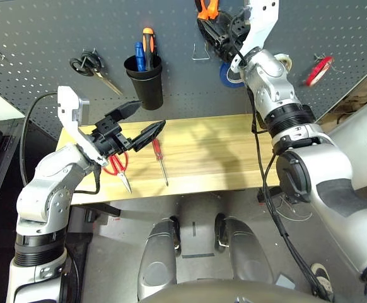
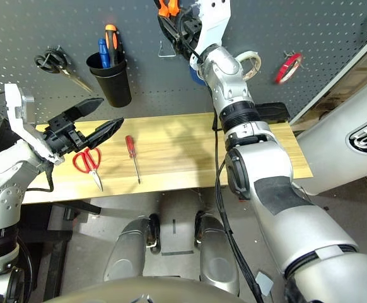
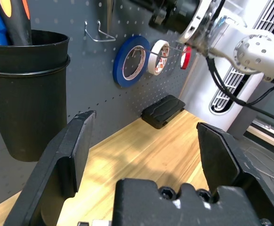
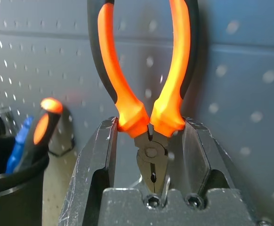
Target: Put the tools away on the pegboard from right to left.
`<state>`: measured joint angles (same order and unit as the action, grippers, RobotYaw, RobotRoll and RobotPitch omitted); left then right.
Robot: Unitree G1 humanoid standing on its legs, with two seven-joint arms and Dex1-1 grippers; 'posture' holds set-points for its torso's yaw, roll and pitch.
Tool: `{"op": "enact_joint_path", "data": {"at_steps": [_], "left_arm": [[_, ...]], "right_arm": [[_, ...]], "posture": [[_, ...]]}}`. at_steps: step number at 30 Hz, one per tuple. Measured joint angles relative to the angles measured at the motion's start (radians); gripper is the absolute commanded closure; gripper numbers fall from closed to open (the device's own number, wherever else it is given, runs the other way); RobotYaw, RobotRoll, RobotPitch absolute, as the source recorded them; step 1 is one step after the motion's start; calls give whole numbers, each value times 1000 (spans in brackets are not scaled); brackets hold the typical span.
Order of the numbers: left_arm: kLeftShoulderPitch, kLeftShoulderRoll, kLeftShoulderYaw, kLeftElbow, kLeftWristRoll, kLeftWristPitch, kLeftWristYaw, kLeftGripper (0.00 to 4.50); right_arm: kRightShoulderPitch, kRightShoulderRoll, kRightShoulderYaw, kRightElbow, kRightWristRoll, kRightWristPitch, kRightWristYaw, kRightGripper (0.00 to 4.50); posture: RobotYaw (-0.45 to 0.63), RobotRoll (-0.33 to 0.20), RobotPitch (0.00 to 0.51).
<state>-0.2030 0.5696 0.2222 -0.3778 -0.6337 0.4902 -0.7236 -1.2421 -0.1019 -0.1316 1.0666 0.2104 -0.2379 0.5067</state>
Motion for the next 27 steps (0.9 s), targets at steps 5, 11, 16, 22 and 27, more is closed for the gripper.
{"op": "enact_joint_path", "data": {"at_steps": [5,11,16,22,27], "left_arm": [[0,0,0,0,0,0,0,0],[-2,0,-5,0,0,0,0,0],[-2,-1,-6,0,0,0,0,0],[-2,-6,-10,0,0,0,0,0],[-6,-10,-24,6,0,-2,-2,0]], "right_arm": [[-12,5,-1,41,-11,-18,-21,2373],[-19,7,-1,74,-14,-26,-28,2373],[-19,8,-6,78,-14,-25,-32,1410],[-18,4,-16,68,-11,-20,-4,49],[-15,-9,-37,17,11,14,38,49]], "posture": [[65,0,131],[66,0,142],[65,0,134],[50,0,129],[45,0,129]]}}
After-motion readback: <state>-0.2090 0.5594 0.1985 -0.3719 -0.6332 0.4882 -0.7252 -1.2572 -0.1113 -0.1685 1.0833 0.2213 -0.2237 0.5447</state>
